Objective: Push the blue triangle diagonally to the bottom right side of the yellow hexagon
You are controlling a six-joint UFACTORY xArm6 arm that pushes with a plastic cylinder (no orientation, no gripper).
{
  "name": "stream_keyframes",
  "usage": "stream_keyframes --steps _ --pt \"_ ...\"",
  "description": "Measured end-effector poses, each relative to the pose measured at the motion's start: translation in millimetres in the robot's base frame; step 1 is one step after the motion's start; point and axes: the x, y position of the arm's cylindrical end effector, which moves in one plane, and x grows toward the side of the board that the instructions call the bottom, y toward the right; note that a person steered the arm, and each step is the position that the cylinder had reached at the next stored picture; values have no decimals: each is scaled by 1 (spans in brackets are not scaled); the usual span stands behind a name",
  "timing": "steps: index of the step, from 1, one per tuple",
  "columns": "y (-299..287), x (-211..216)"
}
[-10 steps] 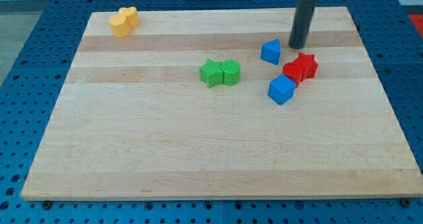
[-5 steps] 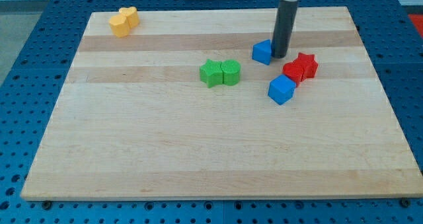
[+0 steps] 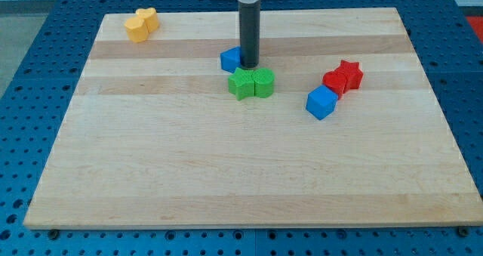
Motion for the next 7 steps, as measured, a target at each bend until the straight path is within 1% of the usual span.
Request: stream_keyframes --steps 4,6,7 --pt "-95 -3" --pt "-101 -24" --pt "-111 -23"
